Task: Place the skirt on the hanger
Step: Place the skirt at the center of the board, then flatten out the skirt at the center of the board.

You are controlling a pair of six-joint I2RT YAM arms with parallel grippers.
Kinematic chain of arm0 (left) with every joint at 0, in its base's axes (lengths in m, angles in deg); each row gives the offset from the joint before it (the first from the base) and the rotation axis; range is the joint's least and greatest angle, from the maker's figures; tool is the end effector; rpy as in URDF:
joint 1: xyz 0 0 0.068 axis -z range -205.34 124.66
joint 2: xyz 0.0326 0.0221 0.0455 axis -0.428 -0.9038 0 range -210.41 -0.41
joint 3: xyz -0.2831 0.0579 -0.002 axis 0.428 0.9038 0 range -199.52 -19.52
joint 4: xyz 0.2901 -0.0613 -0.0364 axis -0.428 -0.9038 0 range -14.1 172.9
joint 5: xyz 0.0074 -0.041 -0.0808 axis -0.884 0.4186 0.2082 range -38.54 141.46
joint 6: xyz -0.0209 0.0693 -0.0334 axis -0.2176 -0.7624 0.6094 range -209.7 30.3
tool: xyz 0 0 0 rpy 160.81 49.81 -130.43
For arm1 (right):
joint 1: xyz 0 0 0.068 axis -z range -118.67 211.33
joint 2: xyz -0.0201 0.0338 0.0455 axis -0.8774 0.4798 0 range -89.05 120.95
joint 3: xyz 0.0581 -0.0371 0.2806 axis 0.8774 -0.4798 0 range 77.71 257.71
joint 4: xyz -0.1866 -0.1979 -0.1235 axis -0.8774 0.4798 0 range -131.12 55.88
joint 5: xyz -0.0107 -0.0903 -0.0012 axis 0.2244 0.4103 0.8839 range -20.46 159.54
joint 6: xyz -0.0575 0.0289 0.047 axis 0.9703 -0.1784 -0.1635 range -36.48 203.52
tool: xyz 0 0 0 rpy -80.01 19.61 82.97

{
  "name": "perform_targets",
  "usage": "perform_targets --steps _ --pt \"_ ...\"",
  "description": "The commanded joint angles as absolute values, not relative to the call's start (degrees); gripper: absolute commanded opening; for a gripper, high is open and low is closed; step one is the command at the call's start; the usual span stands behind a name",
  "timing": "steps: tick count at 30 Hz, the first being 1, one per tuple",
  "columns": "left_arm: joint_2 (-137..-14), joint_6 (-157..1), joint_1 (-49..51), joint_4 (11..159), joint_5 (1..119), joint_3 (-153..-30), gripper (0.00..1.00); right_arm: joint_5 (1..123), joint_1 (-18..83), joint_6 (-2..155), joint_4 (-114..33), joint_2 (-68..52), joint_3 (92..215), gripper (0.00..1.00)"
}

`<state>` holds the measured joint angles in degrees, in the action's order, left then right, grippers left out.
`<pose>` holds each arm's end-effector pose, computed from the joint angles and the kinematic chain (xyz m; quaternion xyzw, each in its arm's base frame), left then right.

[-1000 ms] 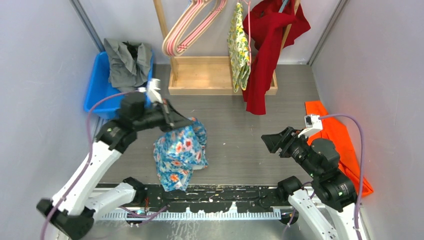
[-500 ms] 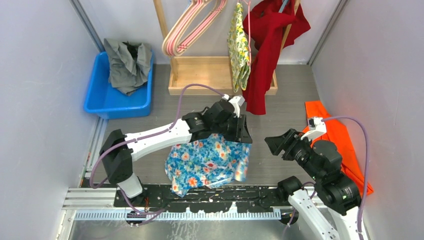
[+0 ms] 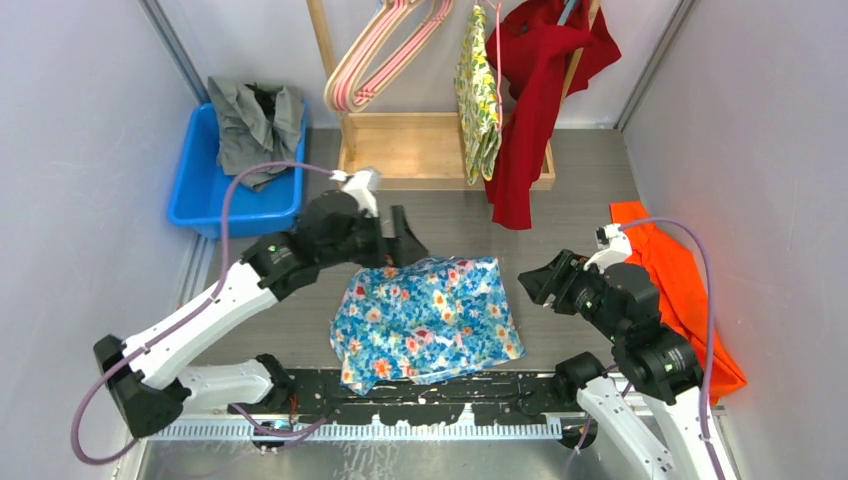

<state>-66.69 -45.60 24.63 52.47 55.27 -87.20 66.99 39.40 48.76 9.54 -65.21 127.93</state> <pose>0.1988 -0.2438 0.3682 0.0610 0.8593 -0.3906 0.3246 0.1116 0.0481 0.3484 0.0818 0.8359 0.2740 0.4686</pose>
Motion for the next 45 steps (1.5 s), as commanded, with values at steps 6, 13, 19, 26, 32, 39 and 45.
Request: perform_targets --steps 6,13,19,26,32,39,45 --pt "-64.68 -50.17 11.54 43.14 54.65 -76.1 0.93 63.81 39.53 47.95 4.5 -64.43 126.94 0.67" --pt "-68.65 -50.27 11.13 45.71 52.63 -72.03 0.91 63.48 39.51 47.88 4.67 -65.26 126.11 0.67" --pt "-68.89 -50.88 10.6 45.01 50.15 -71.07 0.9 63.08 39.53 47.68 4.0 -65.48 125.03 0.67" --pt "-71.24 -51.2 10.25 46.8 51.09 -69.63 0.89 62.7 39.48 47.62 3.21 -65.23 124.44 0.67" --pt "-72.72 -51.37 9.7 48.81 51.9 -68.68 0.88 62.66 39.53 47.74 3.35 -65.23 124.47 0.67" --pt "-72.7 -51.86 7.45 50.14 54.25 -67.7 0.5 62.59 39.53 47.95 3.01 -64.82 124.19 0.67" --pt "-75.05 -52.41 6.83 50.29 57.24 -68.25 0.0 62.52 39.53 48.18 2.75 -64.5 124.17 0.67"
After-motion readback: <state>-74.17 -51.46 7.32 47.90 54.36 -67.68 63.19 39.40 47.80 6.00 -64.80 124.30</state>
